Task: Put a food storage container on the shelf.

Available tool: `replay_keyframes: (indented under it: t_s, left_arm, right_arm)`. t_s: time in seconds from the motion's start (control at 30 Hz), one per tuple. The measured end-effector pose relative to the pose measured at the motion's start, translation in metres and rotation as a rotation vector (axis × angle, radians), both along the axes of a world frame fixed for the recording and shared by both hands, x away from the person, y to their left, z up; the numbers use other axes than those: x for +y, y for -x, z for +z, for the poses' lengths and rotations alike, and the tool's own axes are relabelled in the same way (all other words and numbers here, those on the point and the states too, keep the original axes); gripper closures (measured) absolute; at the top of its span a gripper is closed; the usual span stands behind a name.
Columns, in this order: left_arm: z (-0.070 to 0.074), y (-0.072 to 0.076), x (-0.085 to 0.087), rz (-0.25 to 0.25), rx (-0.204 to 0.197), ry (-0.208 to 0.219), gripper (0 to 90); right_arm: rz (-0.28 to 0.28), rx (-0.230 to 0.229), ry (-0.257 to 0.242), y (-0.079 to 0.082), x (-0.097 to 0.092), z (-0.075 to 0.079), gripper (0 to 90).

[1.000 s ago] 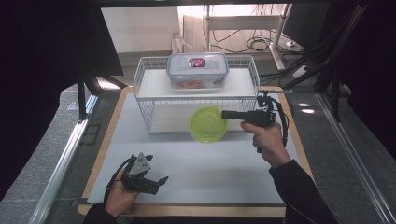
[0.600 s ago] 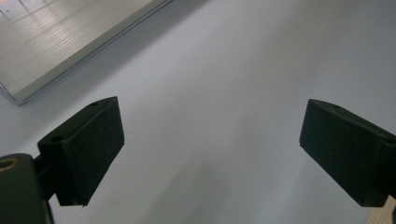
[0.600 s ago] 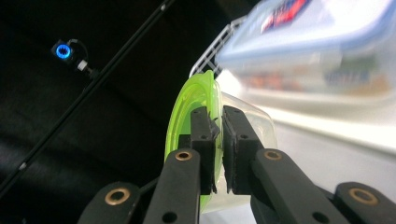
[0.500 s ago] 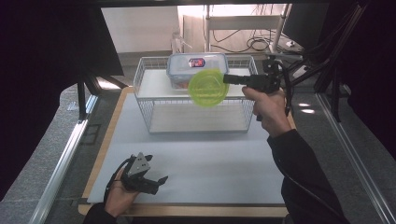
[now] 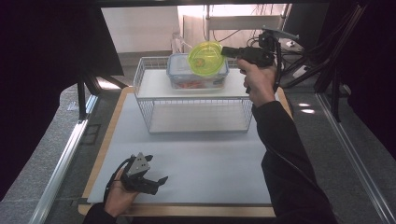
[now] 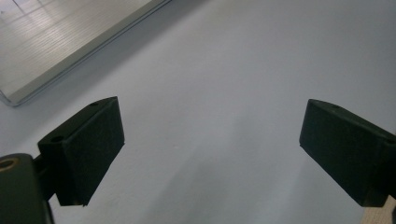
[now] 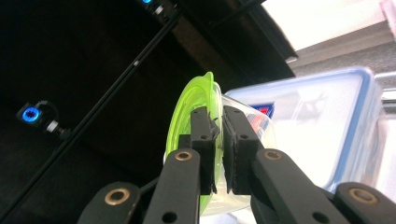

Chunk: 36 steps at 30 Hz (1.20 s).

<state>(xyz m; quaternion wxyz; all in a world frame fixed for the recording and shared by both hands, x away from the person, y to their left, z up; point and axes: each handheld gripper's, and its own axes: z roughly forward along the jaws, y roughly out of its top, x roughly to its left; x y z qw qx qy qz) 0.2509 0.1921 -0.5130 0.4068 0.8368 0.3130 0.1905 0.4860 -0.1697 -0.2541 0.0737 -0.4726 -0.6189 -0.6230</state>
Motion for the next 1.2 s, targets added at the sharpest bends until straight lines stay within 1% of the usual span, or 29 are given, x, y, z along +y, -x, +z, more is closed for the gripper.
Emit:
replay_keyframes:
  t_s: [0.03, 0.07, 0.13, 0.23, 0.3, 0.4, 0.47, 0.5, 0.53, 0.57, 0.63, 0.7, 0.73, 0.77, 0.8, 0.87, 0.93, 0.97, 1.03, 1.1, 1.13, 1.2]
  left_arm:
    - [0.000, 0.000, 0.000, 0.000, 0.000, 0.001, 6.4]
    - [0.000, 0.000, 0.000, -0.001, 0.001, 0.002, 6.5]
    - [0.000, 0.000, 0.001, -0.003, 0.001, 0.004, 6.5]
    - [0.000, 0.000, 0.001, -0.006, 0.003, 0.004, 6.5]
    - [0.000, 0.000, 0.001, -0.007, 0.002, 0.004, 6.5]
    - [0.000, 0.000, 0.001, -0.008, 0.001, 0.005, 6.5]
    - [0.000, 0.000, 0.001, -0.009, 0.000, 0.005, 6.5]
    - [0.000, 0.000, 0.001, -0.009, 0.001, 0.006, 6.5]
    - [0.000, 0.000, 0.001, -0.011, 0.001, 0.006, 6.5]
    - [0.000, 0.000, 0.001, -0.012, 0.002, 0.005, 6.5]
    - [0.000, 0.000, 0.001, -0.013, 0.002, 0.002, 6.5]
    - [0.000, 0.000, 0.001, -0.014, 0.000, 0.002, 6.5]
    - [0.000, 0.001, 0.001, -0.013, 0.001, 0.001, 6.5]
    - [0.000, 0.001, 0.001, -0.013, 0.001, 0.001, 6.5]
    - [0.000, 0.001, 0.001, -0.013, 0.001, 0.002, 6.5]
    - [0.000, 0.001, 0.001, -0.012, 0.001, 0.000, 6.5]
    - [0.000, 0.001, 0.000, -0.013, -0.001, -0.001, 6.5]
    - [0.000, 0.001, 0.000, -0.013, -0.002, -0.003, 6.5]
    - [0.000, 0.001, 0.000, -0.012, 0.000, -0.003, 6.5]
    - [0.000, 0.001, -0.001, -0.012, 0.000, -0.006, 6.5]
    - [0.000, 0.001, -0.001, -0.011, -0.001, -0.007, 6.5]
    - [0.000, 0.001, -0.001, -0.012, -0.001, -0.009, 6.5]
  right_arm:
    - [-0.010, -0.003, -0.009, -0.005, 0.002, -0.001, 84.6]
    - [-0.021, 0.010, -0.023, -0.008, 0.003, -0.002, 84.6]
    - [-0.034, 0.013, -0.041, -0.015, 0.005, -0.004, 84.5]
    - [-0.063, 0.011, -0.052, -0.023, 0.009, -0.005, 84.0]
    - [-0.092, 0.017, -0.032, -0.026, 0.011, -0.004, 83.0]
    - [-0.131, 0.012, 0.013, -0.029, 0.014, -0.005, 81.1]
    - [-0.142, 0.011, 0.031, -0.031, 0.016, -0.005, 80.6]
    - [-0.144, 0.007, 0.048, -0.031, 0.017, -0.006, 79.9]
    - [-0.148, 0.001, 0.068, -0.032, 0.018, -0.006, 78.2]
    - [-0.150, -0.004, 0.077, -0.032, 0.018, -0.006, 76.2]
    - [-0.151, -0.015, 0.102, -0.033, 0.019, -0.005, 69.8]
    - [-0.148, -0.042, 0.116, -0.033, 0.018, -0.004, 62.0]
    - [-0.156, -0.058, 0.136, -0.032, 0.017, -0.003, 58.4]
    - [-0.170, -0.076, 0.156, -0.030, 0.015, -0.001, 57.6]
    - [-0.176, -0.101, 0.164, -0.027, 0.011, 0.002, 56.7]
    - [-0.187, -0.124, 0.181, -0.022, 0.004, 0.006, 56.3]
    - [-0.192, -0.159, 0.234, -0.014, -0.001, 0.010, 59.9]
    - [-0.195, -0.175, 0.259, -0.009, -0.004, 0.011, 64.2]
    - [-0.175, -0.195, 0.311, 0.000, -0.005, 0.009, 73.2]
    - [-0.166, -0.219, 0.387, 0.011, -0.003, 0.003, 86.9]
    - [-0.152, -0.224, 0.407, 0.013, -0.002, 0.000, 89.7]
    - [-0.138, -0.240, 0.458, 0.017, 0.004, -0.007, 90.0]
